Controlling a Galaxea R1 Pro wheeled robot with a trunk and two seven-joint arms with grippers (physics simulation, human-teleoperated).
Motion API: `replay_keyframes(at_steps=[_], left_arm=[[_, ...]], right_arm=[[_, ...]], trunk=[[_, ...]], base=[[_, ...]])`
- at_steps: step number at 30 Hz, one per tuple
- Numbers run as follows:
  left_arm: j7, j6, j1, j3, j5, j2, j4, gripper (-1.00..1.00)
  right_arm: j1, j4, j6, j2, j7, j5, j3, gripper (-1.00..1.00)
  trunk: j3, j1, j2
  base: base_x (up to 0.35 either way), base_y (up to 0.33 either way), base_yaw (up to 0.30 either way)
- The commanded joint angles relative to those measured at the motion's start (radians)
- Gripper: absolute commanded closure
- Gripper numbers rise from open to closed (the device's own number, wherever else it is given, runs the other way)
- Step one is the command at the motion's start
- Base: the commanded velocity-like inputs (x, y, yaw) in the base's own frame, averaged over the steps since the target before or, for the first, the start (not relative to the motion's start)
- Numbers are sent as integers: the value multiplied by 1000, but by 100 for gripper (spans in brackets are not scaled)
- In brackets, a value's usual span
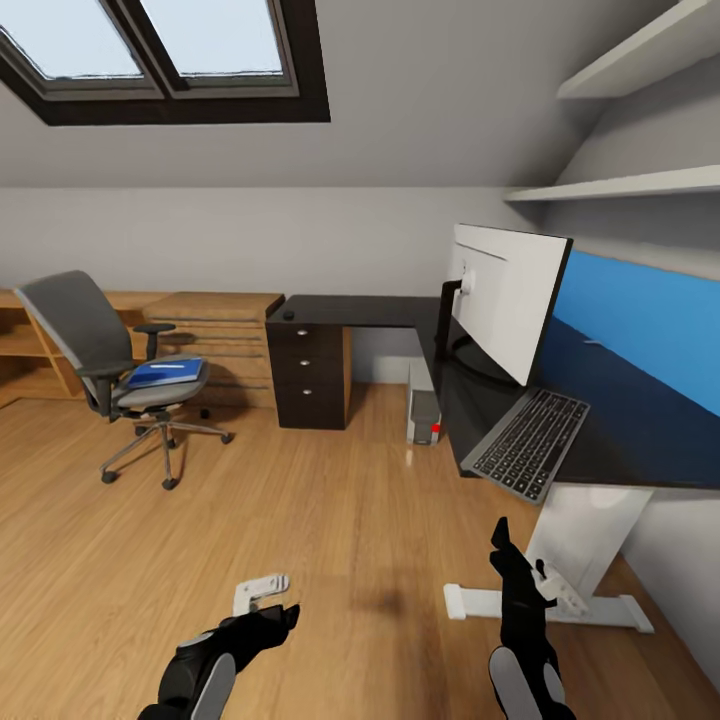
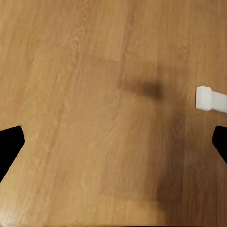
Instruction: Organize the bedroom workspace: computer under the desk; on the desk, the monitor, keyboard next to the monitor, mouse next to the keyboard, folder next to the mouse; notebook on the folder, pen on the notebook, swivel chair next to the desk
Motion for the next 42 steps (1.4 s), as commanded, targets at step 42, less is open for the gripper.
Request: replay_keyframes(at_steps=[42], left_arm=[[4, 2, -1, 69, 7, 2, 79, -100]], right_arm=[[71, -325, 319, -2, -20, -262, -8, -100]], trunk=[[-67, 80, -148]], base=[[0, 0, 0]])
